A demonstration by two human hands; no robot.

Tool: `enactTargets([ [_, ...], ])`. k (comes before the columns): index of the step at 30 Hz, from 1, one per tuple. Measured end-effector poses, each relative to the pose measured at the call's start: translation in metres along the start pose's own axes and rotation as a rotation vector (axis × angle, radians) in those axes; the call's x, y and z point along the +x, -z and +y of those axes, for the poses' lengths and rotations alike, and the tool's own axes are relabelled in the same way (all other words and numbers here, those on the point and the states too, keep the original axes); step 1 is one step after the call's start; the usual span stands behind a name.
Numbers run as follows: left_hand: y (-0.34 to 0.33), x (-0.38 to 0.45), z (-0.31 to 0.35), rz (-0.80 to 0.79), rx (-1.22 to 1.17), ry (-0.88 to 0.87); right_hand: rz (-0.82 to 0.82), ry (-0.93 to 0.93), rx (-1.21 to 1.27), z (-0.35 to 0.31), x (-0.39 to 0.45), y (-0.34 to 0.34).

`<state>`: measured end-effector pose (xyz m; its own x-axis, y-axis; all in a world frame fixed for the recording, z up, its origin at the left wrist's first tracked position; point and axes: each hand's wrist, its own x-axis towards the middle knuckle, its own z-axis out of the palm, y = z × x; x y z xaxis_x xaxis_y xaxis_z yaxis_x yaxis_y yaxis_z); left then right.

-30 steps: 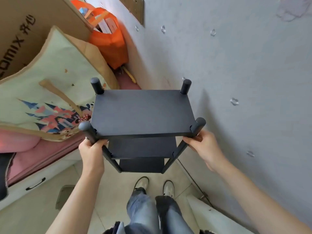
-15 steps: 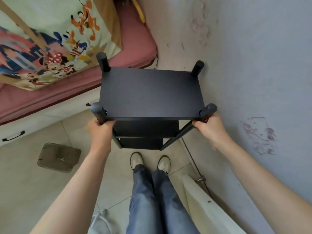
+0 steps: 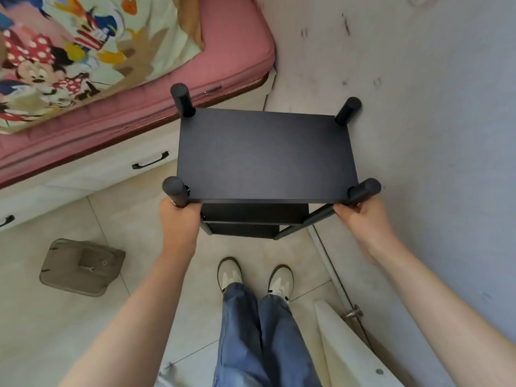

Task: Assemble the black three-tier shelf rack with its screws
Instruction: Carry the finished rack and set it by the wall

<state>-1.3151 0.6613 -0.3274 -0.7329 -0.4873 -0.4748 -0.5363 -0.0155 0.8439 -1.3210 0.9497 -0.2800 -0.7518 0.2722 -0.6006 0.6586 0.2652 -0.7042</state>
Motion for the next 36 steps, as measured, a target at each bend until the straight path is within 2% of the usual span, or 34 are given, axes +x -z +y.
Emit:
enactTargets([
  [7,-0.004,0.012,-0.014,0.033,-0.054,0.001,0.013,0.069,0.000,0.014,0.011,-0.013],
  [14,0.011,-0.008,-0.021,-0.037,0.073,-0.002,-0.016,0.004,-0.031,0.016,-0.006,-0.006],
  [16,0.013,-0.019,-0.026,-0.007,0.122,0.052,-0.075,-0.044,-0.027,0.016,-0.014,-0.004],
  [19,0.016,-0.033,-0.036,0.034,0.165,0.238,-0.197,-0.091,-0.020,0.017,-0.028,0.002],
  [23,0.027,-0.043,-0.052,0.020,0.177,0.366,-0.328,-0.123,-0.024,0.019,-0.044,0.015],
  [27,0.038,-0.049,-0.061,0.009,0.209,0.428,-0.434,-0.108,-0.044,0.015,-0.053,0.025],
  [29,0.041,-0.053,-0.059,-0.003,0.185,0.422,-0.485,-0.132,0.040,0.010,-0.056,0.026],
  [31,0.048,-0.058,-0.055,-0.034,0.111,0.358,-0.478,-0.200,0.125,0.006,-0.056,0.024],
  [36,0.067,-0.073,-0.047,-0.132,-0.008,0.302,-0.357,-0.271,0.084,-0.003,-0.054,0.013],
])
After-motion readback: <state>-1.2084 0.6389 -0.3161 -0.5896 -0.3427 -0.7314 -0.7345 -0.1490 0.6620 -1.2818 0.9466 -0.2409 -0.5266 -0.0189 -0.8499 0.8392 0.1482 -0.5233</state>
